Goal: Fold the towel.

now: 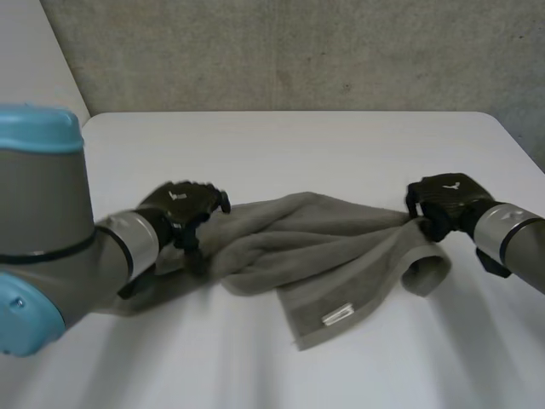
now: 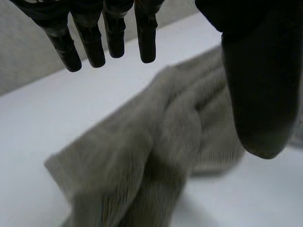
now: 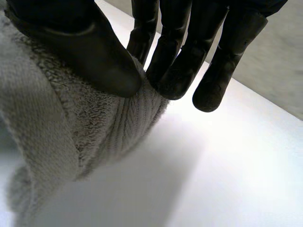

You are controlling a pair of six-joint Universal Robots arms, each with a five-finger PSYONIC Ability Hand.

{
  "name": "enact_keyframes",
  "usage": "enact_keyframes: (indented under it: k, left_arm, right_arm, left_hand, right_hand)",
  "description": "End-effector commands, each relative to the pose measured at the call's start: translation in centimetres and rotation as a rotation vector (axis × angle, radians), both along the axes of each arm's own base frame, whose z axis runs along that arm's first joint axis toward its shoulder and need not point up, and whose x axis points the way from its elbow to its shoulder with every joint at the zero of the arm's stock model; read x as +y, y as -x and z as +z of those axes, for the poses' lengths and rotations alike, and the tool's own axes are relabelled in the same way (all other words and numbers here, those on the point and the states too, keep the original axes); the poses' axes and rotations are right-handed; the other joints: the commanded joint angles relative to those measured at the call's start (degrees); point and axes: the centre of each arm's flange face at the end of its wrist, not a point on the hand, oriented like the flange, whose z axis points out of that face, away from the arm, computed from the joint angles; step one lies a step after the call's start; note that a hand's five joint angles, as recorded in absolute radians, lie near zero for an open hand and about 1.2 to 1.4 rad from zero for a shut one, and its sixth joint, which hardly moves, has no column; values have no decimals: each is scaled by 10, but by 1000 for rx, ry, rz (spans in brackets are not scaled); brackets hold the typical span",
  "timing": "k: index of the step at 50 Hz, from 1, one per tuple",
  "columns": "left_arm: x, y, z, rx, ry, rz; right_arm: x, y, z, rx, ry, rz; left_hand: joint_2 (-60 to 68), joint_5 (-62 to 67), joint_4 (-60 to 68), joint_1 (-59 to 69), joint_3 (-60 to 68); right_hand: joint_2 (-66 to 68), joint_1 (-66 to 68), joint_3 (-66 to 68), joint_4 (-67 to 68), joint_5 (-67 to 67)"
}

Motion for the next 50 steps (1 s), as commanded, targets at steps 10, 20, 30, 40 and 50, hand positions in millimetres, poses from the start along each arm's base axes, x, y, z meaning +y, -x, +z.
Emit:
enact_keyframes:
  k: [10,20,30,40,50]
  left_arm:
    - [4,2,-27,18,41,-8]
    - [8,0,-38,13,34,-8]
    - [11,-3,-46,10,33,-4]
    - [-10,4,-57,-49,134,-3]
    - [-38,11,-65,-104,222,27]
  right_arm:
    - [-29,37,-10,173,100,-241]
    - [45,-7,23,92,160,23]
    - [97,-29,15,69,95,202]
    - [123,-40,-12,79,-57,300]
    - [139,-48,-33,83,-147,339]
  left_hand:
    - [-32,-26,-40,-38,-38]
    - [-32,-26,-40,-38,-38]
    - [-31,-24,-38,-36,-36]
    - [-22,-16,-30,-28,-28]
    - [-21,-14,-28,-26,-26]
  right_hand:
    - [-645,-662,-656,-659,-665]
    - [-645,-662,-656,-659,-665]
    - [-645,-662,-656,-659,-665]
    - [-641,-658,-652,-654,-661]
    - [-538,-556,-550,-552,-558]
